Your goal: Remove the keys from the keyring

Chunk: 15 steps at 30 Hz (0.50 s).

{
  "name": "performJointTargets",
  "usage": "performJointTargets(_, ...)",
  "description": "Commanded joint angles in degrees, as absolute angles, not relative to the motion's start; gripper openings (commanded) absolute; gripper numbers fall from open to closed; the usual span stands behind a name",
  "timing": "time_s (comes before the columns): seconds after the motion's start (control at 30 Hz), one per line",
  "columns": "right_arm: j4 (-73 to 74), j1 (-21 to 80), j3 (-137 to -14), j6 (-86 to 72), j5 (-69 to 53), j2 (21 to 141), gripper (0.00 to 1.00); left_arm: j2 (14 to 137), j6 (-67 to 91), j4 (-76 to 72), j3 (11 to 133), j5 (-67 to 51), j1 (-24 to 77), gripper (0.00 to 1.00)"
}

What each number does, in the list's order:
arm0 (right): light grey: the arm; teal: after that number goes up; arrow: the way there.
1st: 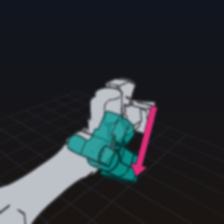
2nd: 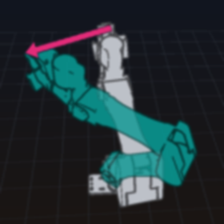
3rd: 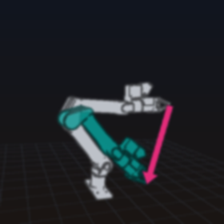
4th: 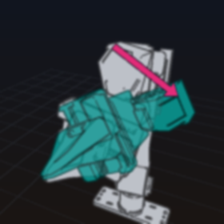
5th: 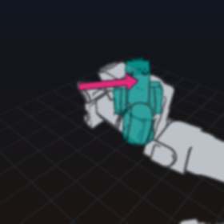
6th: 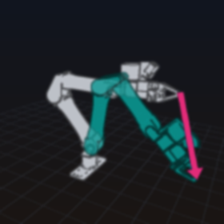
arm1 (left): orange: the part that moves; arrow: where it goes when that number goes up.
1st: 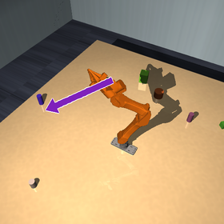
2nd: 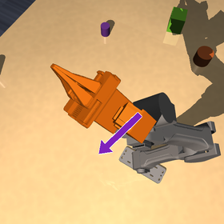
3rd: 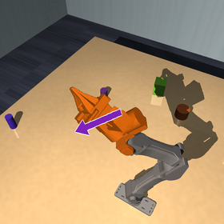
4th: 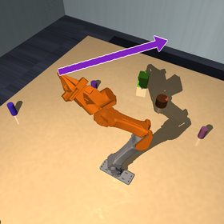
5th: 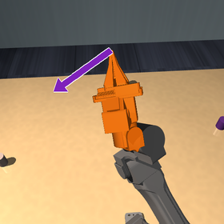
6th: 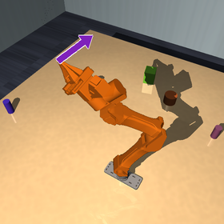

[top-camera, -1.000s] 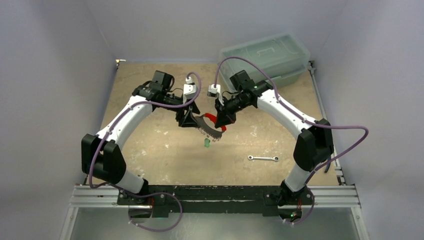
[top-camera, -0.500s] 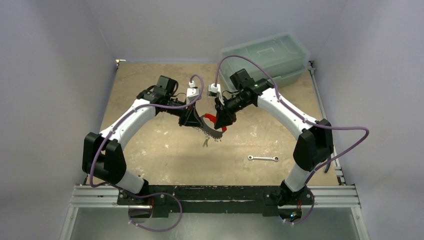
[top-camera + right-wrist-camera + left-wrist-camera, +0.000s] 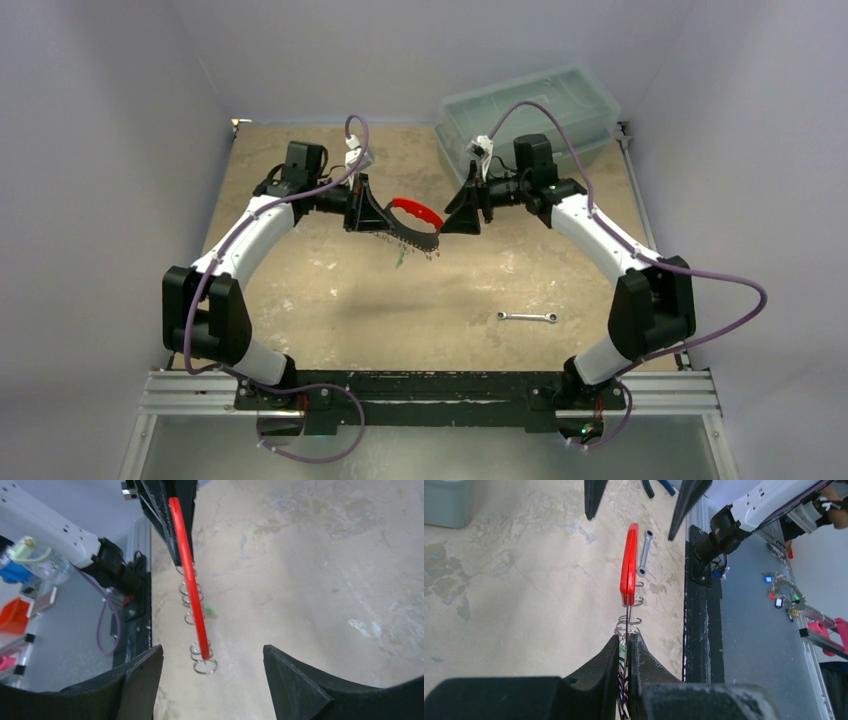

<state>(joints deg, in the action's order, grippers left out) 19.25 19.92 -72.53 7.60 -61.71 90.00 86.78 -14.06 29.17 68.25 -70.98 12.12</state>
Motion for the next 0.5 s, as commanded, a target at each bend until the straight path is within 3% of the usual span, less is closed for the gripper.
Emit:
performJointTargets(0.0,-5.9,21.5,-67.8,-11.6,-65.5,88.1,0.76,85.0,-4.2,20.3,70.2,-73.3,12.0,0.0)
performJointTargets(0.13,-16.6,23.3,-63.3,-20.1,-66.0,88.5,0.75,84.6,3.5,12.8,68.7,-71.7,12.0,0.0)
performJointTargets(0.33,-45.4,25.1,-55.1,-39.3,-65.3,89.4,0.66,84.7,13.8,1.8,66.2,-70.7,12.0,0.0)
performJointTargets(0.47,-49.5,25.1,-54.1,-42.3,-64.8,90.0,0.57,84.6,19.8,-5.6,64.5,-70.5,12.0,0.0)
